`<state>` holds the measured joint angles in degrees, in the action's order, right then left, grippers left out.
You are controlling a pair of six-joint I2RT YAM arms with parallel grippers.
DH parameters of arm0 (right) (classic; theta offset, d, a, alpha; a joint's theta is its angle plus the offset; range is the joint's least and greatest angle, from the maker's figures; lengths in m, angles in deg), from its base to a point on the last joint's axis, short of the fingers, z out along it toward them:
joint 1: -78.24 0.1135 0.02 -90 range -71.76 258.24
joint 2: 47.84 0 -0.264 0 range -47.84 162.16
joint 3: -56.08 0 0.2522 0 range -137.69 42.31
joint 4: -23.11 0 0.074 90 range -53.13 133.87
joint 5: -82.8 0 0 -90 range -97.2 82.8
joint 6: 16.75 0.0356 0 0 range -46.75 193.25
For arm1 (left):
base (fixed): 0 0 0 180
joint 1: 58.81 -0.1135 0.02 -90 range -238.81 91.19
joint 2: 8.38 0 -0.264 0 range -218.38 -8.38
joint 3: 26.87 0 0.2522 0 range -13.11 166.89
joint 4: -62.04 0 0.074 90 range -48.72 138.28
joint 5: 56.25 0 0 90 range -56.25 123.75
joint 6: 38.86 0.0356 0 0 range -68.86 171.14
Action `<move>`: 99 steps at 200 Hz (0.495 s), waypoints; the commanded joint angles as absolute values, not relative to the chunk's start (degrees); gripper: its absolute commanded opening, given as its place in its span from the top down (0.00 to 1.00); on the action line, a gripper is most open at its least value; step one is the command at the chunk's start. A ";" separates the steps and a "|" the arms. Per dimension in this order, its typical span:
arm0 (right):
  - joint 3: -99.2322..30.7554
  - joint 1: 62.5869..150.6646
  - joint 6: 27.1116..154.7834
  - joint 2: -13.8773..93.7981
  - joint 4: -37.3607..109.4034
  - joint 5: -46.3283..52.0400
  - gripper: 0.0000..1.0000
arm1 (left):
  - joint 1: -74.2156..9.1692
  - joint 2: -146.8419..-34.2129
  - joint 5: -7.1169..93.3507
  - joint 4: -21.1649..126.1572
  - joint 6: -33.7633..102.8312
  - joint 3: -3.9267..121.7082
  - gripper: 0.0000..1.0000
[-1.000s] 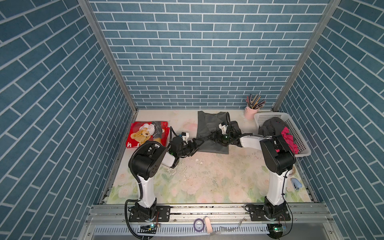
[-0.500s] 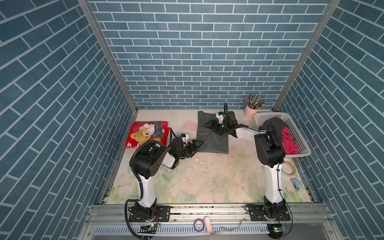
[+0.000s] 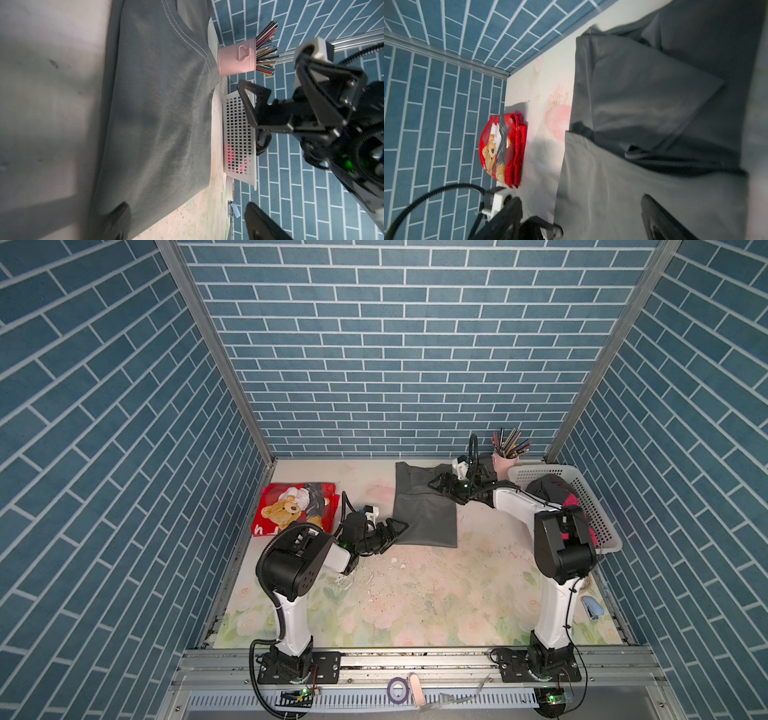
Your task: Fold and stack the t-shirts
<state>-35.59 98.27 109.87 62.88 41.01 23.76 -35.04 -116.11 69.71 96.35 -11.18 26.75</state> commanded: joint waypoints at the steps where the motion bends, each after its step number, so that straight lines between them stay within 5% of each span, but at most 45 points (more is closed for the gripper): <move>1: -26.07 99.01 105.52 54.03 44.10 15.65 0.07 | -34.84 -109.09 67.37 82.06 -2.74 30.90 0.12; 44: -7.65 102.49 109.01 40.44 45.19 3.80 0.06 | -32.47 -99.92 53.51 55.39 11.95 38.57 0.12; 99: 3.16 106.76 116.34 36.38 39.53 0.68 0.21 | -31.44 -99.36 51.59 51.35 14.42 35.33 0.13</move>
<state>2.22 105.38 112.14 36.95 42.50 4.68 -32.03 -98.58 55.20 58.19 10.91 37.37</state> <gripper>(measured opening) 0.813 0.874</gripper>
